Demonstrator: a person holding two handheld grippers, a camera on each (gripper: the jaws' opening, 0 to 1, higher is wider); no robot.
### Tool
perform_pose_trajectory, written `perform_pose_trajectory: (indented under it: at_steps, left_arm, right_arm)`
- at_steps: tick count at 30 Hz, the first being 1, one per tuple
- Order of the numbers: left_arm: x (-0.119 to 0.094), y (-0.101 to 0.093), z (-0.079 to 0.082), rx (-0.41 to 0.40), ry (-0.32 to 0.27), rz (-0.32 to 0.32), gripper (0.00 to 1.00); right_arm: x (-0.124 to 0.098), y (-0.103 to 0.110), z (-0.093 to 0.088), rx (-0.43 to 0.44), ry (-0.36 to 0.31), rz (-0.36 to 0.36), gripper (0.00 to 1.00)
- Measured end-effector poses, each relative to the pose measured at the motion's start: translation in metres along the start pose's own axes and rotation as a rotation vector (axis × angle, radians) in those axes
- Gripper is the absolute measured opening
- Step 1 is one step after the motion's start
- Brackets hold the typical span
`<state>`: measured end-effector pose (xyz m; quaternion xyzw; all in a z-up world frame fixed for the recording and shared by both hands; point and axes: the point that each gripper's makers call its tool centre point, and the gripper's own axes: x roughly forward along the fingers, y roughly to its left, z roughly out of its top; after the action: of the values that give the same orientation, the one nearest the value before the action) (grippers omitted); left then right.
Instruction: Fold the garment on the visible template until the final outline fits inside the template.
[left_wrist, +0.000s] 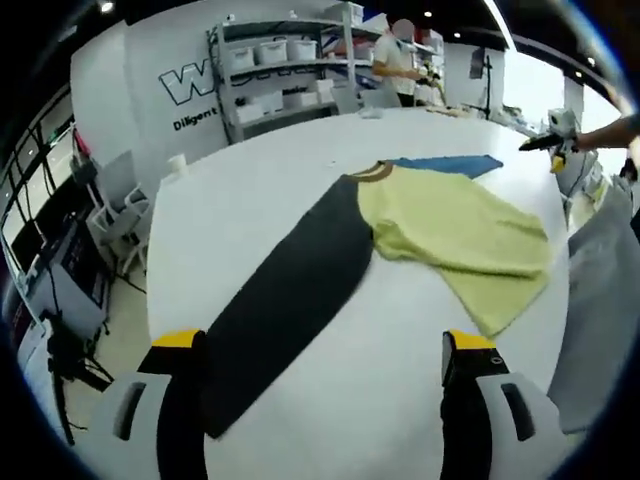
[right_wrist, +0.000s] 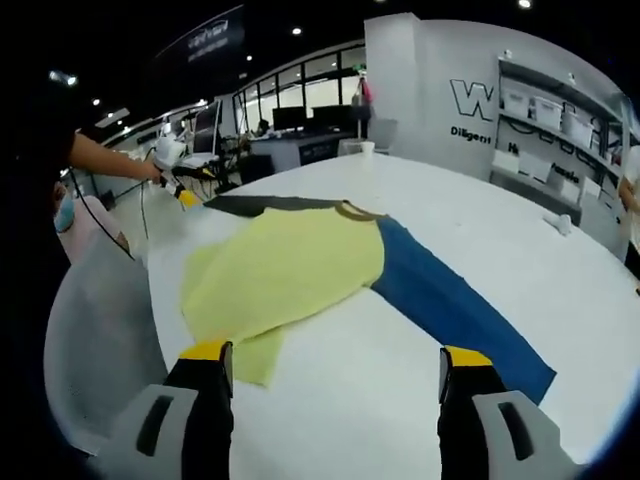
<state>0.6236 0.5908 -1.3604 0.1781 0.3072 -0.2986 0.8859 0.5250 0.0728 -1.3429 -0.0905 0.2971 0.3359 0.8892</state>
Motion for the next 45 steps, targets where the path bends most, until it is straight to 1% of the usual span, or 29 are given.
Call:
perform_pose_trajectory:
  at_steps: [3,4,6,7,9,11,12,14,17,18,20,21,22,23,26,30,31,33,36,39,45]
  left_arm:
    - [0.002,-0.008,0.000,-0.022,-0.006,-0.019,0.99]
    - [0.003,-0.011,0.000,-0.023,-0.005,-0.023,0.99]
    - [0.004,-0.022,0.001,-0.027,-0.014,-0.049,0.99]
    - [0.005,-0.030,0.001,-0.032,-0.016,-0.076,0.99]
    - [0.007,-0.043,-0.001,-0.017,-0.014,-0.112,0.99]
    - [0.009,-0.051,-0.007,0.014,0.014,-0.123,0.99]
    - [0.010,-0.052,-0.008,0.018,0.016,-0.125,0.98]
    - [0.010,-0.058,-0.010,0.003,0.023,-0.138,0.97]
    - [0.010,-0.065,-0.010,-0.010,0.023,-0.154,0.96]
    - [0.009,-0.071,-0.011,-0.012,0.022,-0.169,0.95]
    - [0.009,-0.080,-0.012,-0.009,0.025,-0.202,0.92]
    - [0.008,-0.090,-0.013,-0.023,0.023,-0.244,0.90]
    - [0.007,-0.094,-0.013,-0.040,0.025,-0.263,0.87]
    - [0.007,-0.097,-0.016,-0.051,0.038,-0.266,0.85]
    - [0.008,-0.102,-0.019,-0.047,0.047,-0.276,0.80]
    - [0.010,-0.110,-0.020,-0.053,0.052,-0.294,0.70]
    - [0.010,-0.111,-0.021,-0.046,0.053,-0.297,0.68]
    - [0.011,-0.114,-0.019,-0.006,0.043,-0.299,0.62]
    - [0.012,-0.119,-0.017,0.003,0.038,-0.309,0.57]
    - [0.013,-0.125,-0.017,0.011,0.038,-0.319,0.55]
    - [0.017,-0.144,-0.023,0.012,0.050,-0.354,0.44]
  right_arm:
    - [0.002,0.002,0.005,0.013,-0.024,0.006,0.80]
    - [0.003,0.003,0.005,0.012,-0.023,0.008,0.80]
    - [0.006,0.008,0.004,0.000,-0.015,0.019,0.78]
    - [0.007,0.010,0.003,-0.004,-0.012,0.024,0.77]
    - [0.008,0.014,0.002,-0.011,-0.007,0.031,0.75]
    - [0.009,0.017,-0.001,-0.017,-0.001,0.037,0.74]
    - [0.009,0.017,-0.003,-0.019,0.005,0.039,0.74]
    - [0.010,0.019,-0.007,-0.018,0.011,0.046,0.73]
    - [0.011,0.023,-0.014,-0.033,0.036,0.056,0.69]
    - [0.011,0.024,-0.016,-0.034,0.039,0.061,0.67]
    - [0.012,0.030,-0.019,-0.021,0.045,0.078,0.65]
    - [0.013,0.033,-0.019,-0.019,0.041,0.088,0.62]
    - [0.013,0.034,-0.021,-0.023,0.042,0.089,0.60]
    - [0.015,0.037,-0.024,-0.034,0.056,0.092,0.56]
    - [0.018,0.044,-0.031,-0.035,0.086,0.117,0.48]
    - [0.024,0.054,-0.041,-0.033,0.122,0.143,0.44]
    - [0.026,0.056,-0.043,-0.033,0.131,0.151,0.43]
    - [0.030,0.059,-0.046,-0.029,0.145,0.161,0.42]
    - [0.034,0.065,-0.047,-0.038,0.159,0.175,0.40]
    - [0.040,0.070,-0.048,-0.049,0.172,0.189,0.37]
    - [0.052,0.073,-0.053,-0.048,0.198,0.177,0.32]
